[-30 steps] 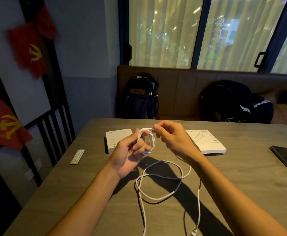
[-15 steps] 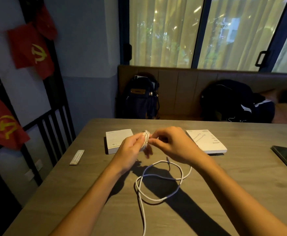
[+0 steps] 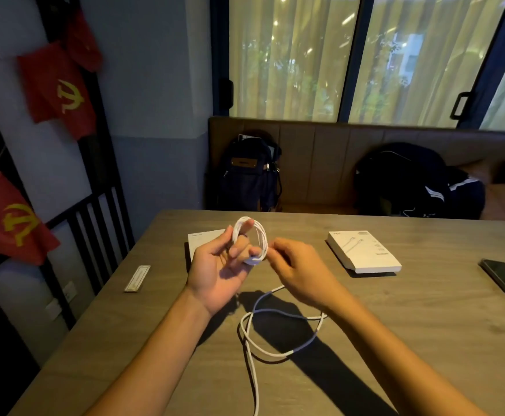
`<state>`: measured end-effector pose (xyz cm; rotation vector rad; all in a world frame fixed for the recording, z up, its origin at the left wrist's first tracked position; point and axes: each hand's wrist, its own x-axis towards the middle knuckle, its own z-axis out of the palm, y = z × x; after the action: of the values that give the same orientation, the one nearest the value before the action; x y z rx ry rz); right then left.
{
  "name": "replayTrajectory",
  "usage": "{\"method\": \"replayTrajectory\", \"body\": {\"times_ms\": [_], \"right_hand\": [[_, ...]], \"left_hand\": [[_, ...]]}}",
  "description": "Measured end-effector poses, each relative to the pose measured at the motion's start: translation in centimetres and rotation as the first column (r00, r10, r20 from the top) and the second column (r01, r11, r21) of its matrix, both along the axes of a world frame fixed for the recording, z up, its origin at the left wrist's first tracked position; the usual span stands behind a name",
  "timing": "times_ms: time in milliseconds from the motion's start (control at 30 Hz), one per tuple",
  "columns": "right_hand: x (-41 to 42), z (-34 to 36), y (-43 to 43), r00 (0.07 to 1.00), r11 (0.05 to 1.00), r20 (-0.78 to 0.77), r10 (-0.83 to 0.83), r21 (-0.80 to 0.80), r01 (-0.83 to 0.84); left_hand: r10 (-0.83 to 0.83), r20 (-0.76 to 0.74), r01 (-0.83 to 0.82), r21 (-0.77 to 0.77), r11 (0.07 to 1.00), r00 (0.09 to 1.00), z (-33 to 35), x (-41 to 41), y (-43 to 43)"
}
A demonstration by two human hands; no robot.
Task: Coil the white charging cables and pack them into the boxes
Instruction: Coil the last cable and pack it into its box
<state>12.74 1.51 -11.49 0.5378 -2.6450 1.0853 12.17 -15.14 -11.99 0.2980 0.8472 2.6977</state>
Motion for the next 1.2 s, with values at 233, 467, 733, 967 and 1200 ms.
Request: {"method": "replayTrajectory", "body": {"times_ms": [233,467,733,967,1200], "right_hand": [[1.3,-0.5,-0.9,0.999,0.983,0.036,-0.006,0.185,-0.001],[2.7,0.5,-1.0,0.995,0.988,-0.058,-0.085,0.126,0.091],[2.4,0.0,-0.6,0.997,0.982,-0.077,-0.018,-0.190,0.003],[1.5,-1.4,-0.7,0.998,0.846,0.066,0.014,-0.532,0.023],[1.0,-1.7,0.2,0.999,0.820,0.024,-0.030,-0.571,0.038]], "left_hand": [[0.147,-0.302,-0.255,-0.360,0.897,0.942,-0.5,-0.1,1.3],[0.184,-0.441,-0.439,-0.593,0.675,0.878,-1.4,-0.4,1.1],[0.153,-0.298,-0.302,-0.562,0.770,0.942,-1.4,-0.2,1.7],[0.140,-0.102,-0.172,-0.457,0.873,0.985,-1.7,-0.2,2.0],[0.030,-0.289,-0.218,-0.647,0.731,0.957,-1.5,-0.6,1.3]]}}
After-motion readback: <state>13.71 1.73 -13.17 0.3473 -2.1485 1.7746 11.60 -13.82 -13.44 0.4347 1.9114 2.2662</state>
